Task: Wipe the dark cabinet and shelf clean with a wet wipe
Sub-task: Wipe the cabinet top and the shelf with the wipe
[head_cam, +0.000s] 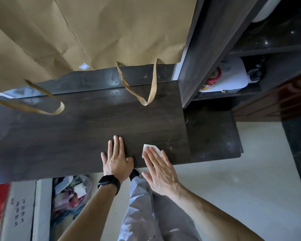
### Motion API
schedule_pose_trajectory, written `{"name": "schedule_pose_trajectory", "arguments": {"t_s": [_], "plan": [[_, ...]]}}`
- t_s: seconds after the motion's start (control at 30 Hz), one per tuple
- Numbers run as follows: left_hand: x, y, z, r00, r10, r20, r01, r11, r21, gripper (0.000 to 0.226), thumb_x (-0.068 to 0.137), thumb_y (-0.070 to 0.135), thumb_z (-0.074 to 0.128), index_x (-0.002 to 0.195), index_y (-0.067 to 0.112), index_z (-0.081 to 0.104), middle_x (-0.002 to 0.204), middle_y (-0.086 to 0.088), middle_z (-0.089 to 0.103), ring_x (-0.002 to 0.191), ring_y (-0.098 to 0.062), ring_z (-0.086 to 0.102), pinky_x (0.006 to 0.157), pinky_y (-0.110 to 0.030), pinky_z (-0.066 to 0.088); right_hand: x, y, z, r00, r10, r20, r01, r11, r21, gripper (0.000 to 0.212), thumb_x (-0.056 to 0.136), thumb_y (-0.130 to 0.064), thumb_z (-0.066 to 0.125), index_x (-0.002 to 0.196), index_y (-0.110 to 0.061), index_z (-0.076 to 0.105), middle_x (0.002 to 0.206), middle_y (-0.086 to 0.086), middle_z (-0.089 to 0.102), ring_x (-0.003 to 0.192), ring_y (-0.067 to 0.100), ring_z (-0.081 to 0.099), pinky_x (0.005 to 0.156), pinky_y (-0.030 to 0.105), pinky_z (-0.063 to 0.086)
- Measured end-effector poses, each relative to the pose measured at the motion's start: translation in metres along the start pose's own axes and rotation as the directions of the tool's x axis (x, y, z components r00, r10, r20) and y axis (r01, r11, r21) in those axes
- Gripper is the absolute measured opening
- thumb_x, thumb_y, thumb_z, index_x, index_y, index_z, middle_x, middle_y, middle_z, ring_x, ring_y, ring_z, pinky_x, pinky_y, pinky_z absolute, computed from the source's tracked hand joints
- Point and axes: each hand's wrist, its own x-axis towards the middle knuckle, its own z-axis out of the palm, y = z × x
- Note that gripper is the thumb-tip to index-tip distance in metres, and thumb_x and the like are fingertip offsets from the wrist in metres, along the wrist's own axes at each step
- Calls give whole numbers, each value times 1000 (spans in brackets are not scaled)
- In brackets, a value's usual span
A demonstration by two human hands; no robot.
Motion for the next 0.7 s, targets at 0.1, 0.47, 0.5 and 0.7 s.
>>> {"name": "schedule_pose_trajectory", "arguments": {"t_s": [0.1, 0.47, 0.5, 0.7], "plan": [[0, 0, 3, 1000, -5, -9, 5, 1000, -13, 84, 90, 36, 44, 158, 16, -1, 166, 1, -11, 152, -22, -10, 120, -56, 8, 12, 2, -2, 998, 61, 2, -61, 998, 27, 72, 103, -52, 28, 158, -9, 11, 167, 8, 4, 154, 22, 1, 122, 47, 14], [3, 0, 1, 1000, 13, 1, -13, 1000, -24, 84, 88, 35, 44, 158, 13, 3, 166, -2, -8, 152, -25, -7, 120, -57, 9, -32, 22, 2, 809, 586, -33, -579, 806, 124, 86, 98, -62, 27, 158, -7, 1, 167, 10, -4, 154, 26, 0, 122, 48, 11], [4, 0, 1, 1000, 19, -4, -19, 1000, -13, 84, 89, 35, 44, 158, 12, 4, 166, -3, -7, 152, -26, -6, 120, -56, 9, -29, 14, 4, 846, 532, -27, -525, 842, 119, 86, 98, -63, 29, 158, -7, 3, 167, 11, -3, 154, 26, 0, 122, 47, 10], [9, -1, 4, 996, 77, -53, -76, 997, 34, 71, 98, 40, 36, 159, 15, 7, 167, -5, -2, 152, -26, -1, 120, -55, 13, 39, 35, -11, 915, 400, -49, -397, 916, 66, 77, 101, -59, 21, 159, -11, 4, 167, 8, 0, 154, 20, -3, 125, 45, 9]]}}
